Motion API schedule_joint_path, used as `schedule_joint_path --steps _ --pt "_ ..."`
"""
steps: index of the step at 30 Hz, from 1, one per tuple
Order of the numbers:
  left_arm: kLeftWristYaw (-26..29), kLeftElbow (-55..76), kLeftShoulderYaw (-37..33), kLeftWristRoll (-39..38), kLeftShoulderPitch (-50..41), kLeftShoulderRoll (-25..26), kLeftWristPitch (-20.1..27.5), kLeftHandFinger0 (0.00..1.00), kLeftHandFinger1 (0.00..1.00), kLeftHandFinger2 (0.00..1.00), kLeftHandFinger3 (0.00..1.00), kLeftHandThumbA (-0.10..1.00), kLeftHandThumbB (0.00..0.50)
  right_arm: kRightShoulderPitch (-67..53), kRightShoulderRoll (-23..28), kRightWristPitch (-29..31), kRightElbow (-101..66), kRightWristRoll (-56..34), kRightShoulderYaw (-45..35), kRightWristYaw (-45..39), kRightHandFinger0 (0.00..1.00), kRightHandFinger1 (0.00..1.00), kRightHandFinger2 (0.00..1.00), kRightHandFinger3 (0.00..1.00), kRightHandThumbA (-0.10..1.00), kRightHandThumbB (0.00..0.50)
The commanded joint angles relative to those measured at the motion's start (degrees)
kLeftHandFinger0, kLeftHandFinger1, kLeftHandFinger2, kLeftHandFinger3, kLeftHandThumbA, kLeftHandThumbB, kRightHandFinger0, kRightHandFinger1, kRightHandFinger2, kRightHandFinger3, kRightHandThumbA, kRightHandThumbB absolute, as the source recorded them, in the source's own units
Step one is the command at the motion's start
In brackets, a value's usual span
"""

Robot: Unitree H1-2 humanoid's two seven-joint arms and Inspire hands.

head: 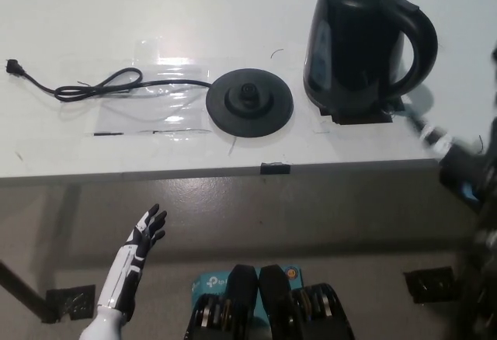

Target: Use the right hand to grab the handle of the kettle from the base and place it on the right side

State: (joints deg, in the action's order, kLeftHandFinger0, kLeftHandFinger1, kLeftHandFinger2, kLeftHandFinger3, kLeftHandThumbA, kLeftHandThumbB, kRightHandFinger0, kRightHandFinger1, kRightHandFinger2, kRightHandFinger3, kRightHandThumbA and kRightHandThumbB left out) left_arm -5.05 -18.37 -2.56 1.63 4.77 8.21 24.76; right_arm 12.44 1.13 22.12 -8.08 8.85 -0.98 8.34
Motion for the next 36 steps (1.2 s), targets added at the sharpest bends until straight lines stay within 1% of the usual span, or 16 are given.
schedule_joint_path --steps 1,2,4,6,8,9,10,12,20,21,24,26,29,36 --pt "-0.3 1.2 0.0 0.6 1.4 1.0 2.2 1.00 1.00 1.00 1.00 1.00 0.500 -4.8 -1.7 4.8 0.0 8.9 6.0 1.5 1.00 1.00 1.00 1.00 1.00 0.346" --pt "-0.3 1.2 -0.3 0.8 1.3 0.9 2.2 1.00 1.00 1.00 1.00 1.00 0.500 -6.2 -2.2 4.8 3.3 9.1 6.7 0.2 1.00 1.00 1.00 1.00 1.00 0.332" --pt "0.8 1.3 -0.9 2.4 1.0 0.5 2.2 1.00 1.00 1.00 1.00 1.00 0.500 -7.3 -1.8 4.8 11.7 11.2 8.5 1.0 1.00 1.00 1.00 1.00 1.00 0.267" --pt "0.9 1.6 -0.9 2.7 0.9 0.8 2.2 1.00 1.00 1.00 1.00 1.00 0.500 -7.0 -1.1 4.8 16.0 10.3 9.7 0.2 1.00 1.00 1.00 1.00 1.00 0.254" --pt "0.5 1.6 -0.5 2.0 0.9 0.9 2.2 1.00 1.00 1.00 1.00 1.00 0.500 -6.7 0.0 4.1 18.7 10.2 10.4 -1.1 1.00 1.00 1.00 1.00 1.00 0.251" --pt "0.5 1.5 -0.6 2.3 0.9 0.9 2.2 1.00 1.00 1.00 1.00 1.00 0.500 -6.9 0.3 3.7 18.8 9.8 10.5 -1.4 1.00 1.00 1.00 1.00 1.00 0.259" --pt "0.5 1.3 -0.7 2.4 1.0 0.8 2.2 1.00 1.00 1.00 1.00 1.00 0.500 -7.1 0.6 2.8 18.6 9.2 10.5 -1.8 1.00 1.00 1.00 1.00 1.00 0.280" --pt "0.3 0.6 -0.8 2.4 1.6 0.6 2.2 1.00 1.00 1.00 1.00 1.00 0.500 -7.1 1.0 2.8 18.6 8.8 10.3 -1.6 1.00 1.00 1.00 1.00 1.00 0.284" --pt "-0.3 1.4 -1.2 1.3 -0.7 0.1 2.2 1.00 1.00 1.00 1.00 1.00 0.500 -9.6 2.0 2.1 17.5 9.8 10.4 -1.5 1.00 1.00 1.00 1.00 1.00 0.282" --pt "-0.3 1.5 -1.3 1.2 -1.2 0.0 2.2 1.00 1.00 1.00 1.00 1.00 0.500 -10.0 2.2 2.5 17.5 9.8 10.2 -1.5 1.00 1.00 1.00 1.00 1.00 0.267" --pt "-0.2 1.5 -1.1 0.6 -1.7 -0.4 2.2 1.00 1.00 1.00 1.00 1.00 0.500 -10.3 2.8 2.7 17.2 9.4 9.8 -1.6 1.00 1.00 1.00 1.00 1.00 0.265" --pt "0.1 1.5 -1.1 1.0 -1.3 -0.4 2.2 1.00 1.00 1.00 1.00 1.00 0.500 -10.1 3.0 2.3 17.2 8.9 9.2 -1.4 1.00 1.00 1.00 1.00 1.00 0.282" --pt "0.5 1.2 -1.0 1.4 -0.8 -0.5 2.2 1.00 1.00 1.00 1.00 1.00 0.500 -9.7 3.5 2.0 17.0 8.1 8.7 -1.6 1.00 1.00 1.00 1.00 1.00 0.264" --pt "1.0 1.3 -0.3 1.4 0.3 -0.5 2.2 1.00 1.00 1.00 1.00 1.00 0.500 -8.0 4.0 1.4 17.2 7.4 8.2 -2.4 1.00 1.00 1.00 1.00 1.00 0.269"
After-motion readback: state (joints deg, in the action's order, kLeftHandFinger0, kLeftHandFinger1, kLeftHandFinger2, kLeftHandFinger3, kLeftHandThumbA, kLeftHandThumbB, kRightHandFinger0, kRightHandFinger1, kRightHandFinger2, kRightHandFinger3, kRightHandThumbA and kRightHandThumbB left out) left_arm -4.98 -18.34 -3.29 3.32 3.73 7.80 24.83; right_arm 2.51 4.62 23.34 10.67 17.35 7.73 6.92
